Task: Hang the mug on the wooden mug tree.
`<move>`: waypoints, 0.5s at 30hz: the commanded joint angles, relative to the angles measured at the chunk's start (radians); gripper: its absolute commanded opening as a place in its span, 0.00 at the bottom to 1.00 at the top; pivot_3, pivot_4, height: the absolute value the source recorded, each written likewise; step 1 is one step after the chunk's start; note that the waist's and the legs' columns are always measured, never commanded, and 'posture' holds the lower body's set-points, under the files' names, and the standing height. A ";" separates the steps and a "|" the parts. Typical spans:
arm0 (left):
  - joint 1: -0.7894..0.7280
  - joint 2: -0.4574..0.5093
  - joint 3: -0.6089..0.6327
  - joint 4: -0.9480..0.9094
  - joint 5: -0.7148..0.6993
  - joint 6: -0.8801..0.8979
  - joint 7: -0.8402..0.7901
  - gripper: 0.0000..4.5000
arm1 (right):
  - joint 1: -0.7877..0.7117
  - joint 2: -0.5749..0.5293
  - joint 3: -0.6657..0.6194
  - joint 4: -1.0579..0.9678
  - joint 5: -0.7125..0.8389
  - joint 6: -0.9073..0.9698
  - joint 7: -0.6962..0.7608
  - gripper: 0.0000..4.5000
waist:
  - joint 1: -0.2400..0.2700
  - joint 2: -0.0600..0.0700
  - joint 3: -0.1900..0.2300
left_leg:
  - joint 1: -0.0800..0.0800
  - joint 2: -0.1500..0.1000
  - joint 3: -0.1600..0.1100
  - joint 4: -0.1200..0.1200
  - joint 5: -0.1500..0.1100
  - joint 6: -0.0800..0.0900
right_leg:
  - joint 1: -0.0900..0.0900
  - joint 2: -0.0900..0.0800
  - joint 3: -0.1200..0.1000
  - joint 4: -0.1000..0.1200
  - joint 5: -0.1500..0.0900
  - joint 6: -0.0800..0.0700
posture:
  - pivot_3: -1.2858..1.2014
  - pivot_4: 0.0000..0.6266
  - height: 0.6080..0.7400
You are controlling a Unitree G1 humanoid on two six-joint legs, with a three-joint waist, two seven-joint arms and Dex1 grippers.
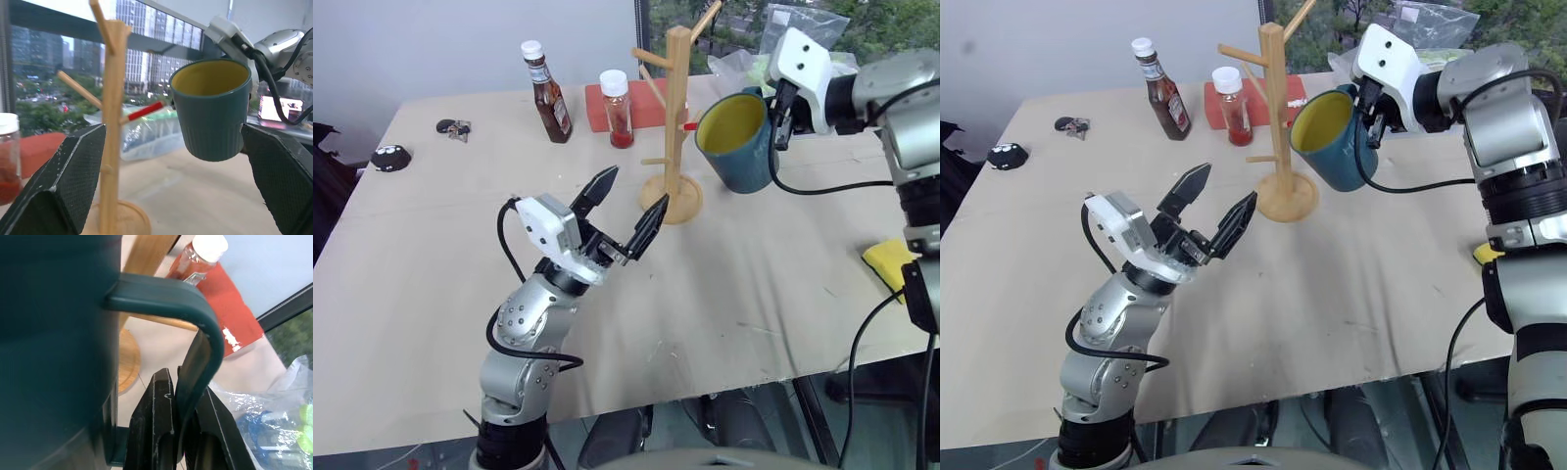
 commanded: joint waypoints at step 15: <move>0.020 -0.056 -0.044 0.004 0.026 -0.092 0.044 1.00 | -0.084 0.048 0.050 -0.008 -0.083 0.032 0.113 0.01 | -0.003 0.000 0.000 | -0.002 -0.001 -0.003 0.000 0.000 0.000 | -0.002 -0.001 -0.002 0.001 0.000 0.000 | 0.52 0.24 1.00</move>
